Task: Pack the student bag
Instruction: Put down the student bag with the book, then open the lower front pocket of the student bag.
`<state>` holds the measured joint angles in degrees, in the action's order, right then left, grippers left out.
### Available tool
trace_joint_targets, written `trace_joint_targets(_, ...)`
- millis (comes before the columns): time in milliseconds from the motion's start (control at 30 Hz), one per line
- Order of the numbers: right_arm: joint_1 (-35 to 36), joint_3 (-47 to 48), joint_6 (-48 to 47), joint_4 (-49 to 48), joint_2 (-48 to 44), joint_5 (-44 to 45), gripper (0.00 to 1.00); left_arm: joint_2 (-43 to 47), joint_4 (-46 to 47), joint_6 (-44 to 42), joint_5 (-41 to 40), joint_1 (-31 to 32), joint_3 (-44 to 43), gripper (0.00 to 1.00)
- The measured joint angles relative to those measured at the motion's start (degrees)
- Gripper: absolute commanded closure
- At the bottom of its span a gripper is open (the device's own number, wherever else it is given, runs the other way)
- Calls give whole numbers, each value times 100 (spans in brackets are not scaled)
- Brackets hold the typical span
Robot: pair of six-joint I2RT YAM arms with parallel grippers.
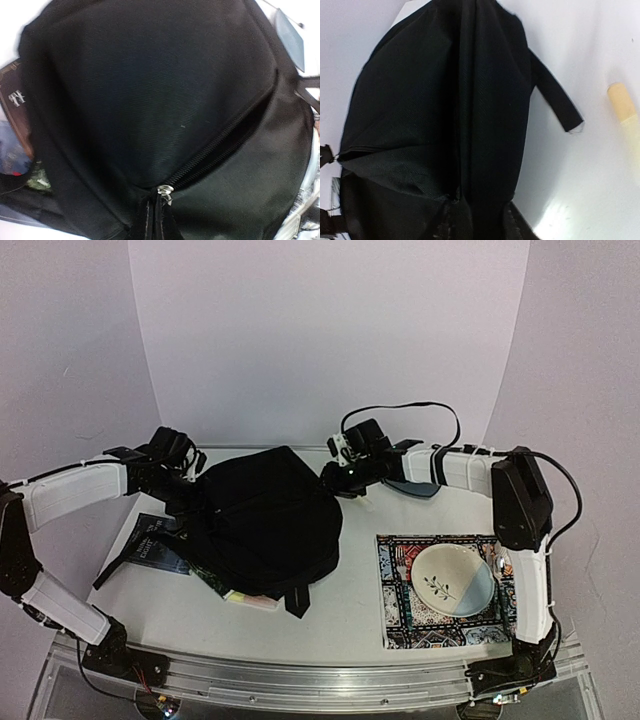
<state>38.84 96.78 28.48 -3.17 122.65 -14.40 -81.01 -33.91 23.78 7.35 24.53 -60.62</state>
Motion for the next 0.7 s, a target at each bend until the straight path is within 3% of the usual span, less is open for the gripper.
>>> trace_joint_targets(100, -28, 108, -125, 146, 19, 7, 47, 164, -43, 73, 99, 59, 133, 66)
trace_joint_targets(333, -8, -159, -136, 257, -240, 132, 29, 261, -220, -280, -305, 59, -64, 32)
trace_joint_targets(567, 184, -1342, 257, 371, -1188, 420, 14, -166, -310, -1073, -515, 59, -1069, 21)
trace_joint_targets(700, 411, -1789, 581, 364, -1477, 564, 11, -705, -278, -1616, -508, 62, -1608, 20)
